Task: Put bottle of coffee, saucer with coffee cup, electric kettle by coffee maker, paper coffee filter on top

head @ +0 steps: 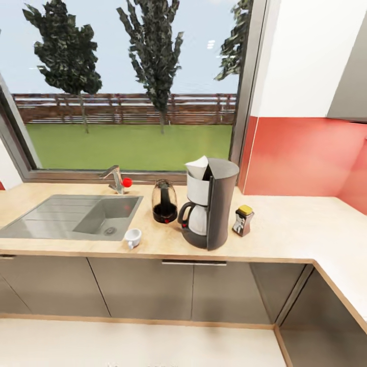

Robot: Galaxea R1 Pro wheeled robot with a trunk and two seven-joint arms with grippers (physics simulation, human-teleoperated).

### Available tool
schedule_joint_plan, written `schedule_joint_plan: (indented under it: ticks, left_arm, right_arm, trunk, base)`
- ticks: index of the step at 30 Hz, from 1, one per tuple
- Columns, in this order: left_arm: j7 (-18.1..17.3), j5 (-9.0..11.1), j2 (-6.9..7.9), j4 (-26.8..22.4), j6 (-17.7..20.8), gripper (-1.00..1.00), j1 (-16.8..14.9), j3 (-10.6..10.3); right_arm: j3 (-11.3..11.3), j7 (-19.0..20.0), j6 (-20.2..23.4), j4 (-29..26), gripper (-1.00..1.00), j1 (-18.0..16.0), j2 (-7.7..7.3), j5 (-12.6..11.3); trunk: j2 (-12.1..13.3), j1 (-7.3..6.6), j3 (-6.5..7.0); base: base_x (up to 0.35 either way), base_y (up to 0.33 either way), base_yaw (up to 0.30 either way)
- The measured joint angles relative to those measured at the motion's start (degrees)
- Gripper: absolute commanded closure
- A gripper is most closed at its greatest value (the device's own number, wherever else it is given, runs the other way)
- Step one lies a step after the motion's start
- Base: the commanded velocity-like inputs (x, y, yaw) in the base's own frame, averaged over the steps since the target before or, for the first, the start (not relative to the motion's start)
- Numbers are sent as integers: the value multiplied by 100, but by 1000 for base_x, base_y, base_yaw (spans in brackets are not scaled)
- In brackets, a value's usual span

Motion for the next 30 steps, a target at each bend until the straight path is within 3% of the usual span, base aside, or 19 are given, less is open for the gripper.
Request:
schedule_joint_plan:
  ticks: [15, 20, 30]
  left_arm:
    - [0, 4, -5, 0, -2, -100, 0, -2]
    - [-2, 19, -134, -10, -17, -100, 0, 5]
    - [-6, 19, -226, -12, 5, -100, 0, 22]
  right_arm:
    - [0, -3, -7, 0, -100, 0, 1, 0]
    - [0, 0, -8, 0, -100, 0, 1, 0]
    - [0, 13, -9, 4, -100, 0, 1, 0]
  trunk:
    - [0, 0, -75]
    - [0, 0, -99]
    - [0, 0, -149]
  base:
    - [0, 0, 245]
    - [0, 0, 245]
    - [0, 0, 246]
